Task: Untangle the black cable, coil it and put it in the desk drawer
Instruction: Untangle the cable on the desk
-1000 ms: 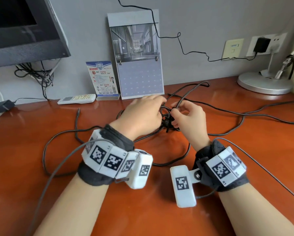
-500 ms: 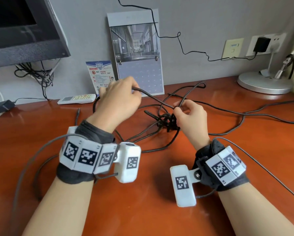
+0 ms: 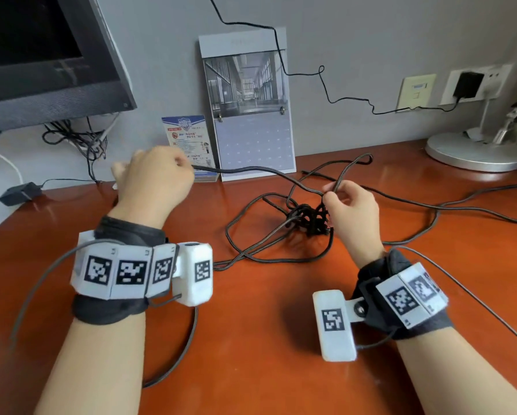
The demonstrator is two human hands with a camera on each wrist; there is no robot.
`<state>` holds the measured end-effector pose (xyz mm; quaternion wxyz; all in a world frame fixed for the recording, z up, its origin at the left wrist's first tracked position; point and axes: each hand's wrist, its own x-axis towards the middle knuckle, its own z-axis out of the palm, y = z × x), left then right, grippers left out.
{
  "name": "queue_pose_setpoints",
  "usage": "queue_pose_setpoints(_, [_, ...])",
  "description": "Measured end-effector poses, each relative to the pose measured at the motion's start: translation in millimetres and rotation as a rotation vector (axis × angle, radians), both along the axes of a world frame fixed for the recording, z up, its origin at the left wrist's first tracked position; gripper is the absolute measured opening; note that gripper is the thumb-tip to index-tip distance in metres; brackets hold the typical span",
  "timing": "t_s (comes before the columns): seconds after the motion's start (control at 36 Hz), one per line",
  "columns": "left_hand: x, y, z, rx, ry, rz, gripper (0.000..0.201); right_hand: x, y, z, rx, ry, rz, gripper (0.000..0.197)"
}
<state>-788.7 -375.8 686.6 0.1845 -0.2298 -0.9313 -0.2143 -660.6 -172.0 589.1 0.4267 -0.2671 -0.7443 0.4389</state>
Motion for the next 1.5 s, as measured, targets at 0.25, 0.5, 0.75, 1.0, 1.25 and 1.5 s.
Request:
queue_pose_setpoints(0.25, [45.5,55.1,-25.9,-0.314,0.038,-0.481,0.034,-2.7,-17.3,-0.8,0.112,-0.015,0.095,0.009])
queue_pose_setpoints(0.5, [56.1,73.0,-46.1,-0.227,0.247,-0.505,0.026,-3.2,-17.6,-2.0,0.168,-0.029,0.104,0.013])
queue_pose_setpoints(0.75, [37.4,47.6,-13.3,0.139,0.469,-0.273,0.029,-4.6,-8.1,-5.3,0.075,0.003,0.053,0.014])
queue_pose_setpoints(1.0, [11.5,5.9,9.4,0.257,0.374,0.012,0.032,-4.6,-7.9,-4.4,0.053,-0.007,0.002,0.012])
queue_pose_setpoints(1.25, [21.7,28.7,-13.5,-0.198,0.136,-0.095,0.039,-4.5,-12.5,-4.3,0.014,0.022,0.046,0.013])
queue_pose_setpoints(1.5, [60.7,70.9,-38.6,-0.325,0.327,-0.413,0.030,-4.7,-20.8,-4.1,0.076,0.005,0.117,0.011])
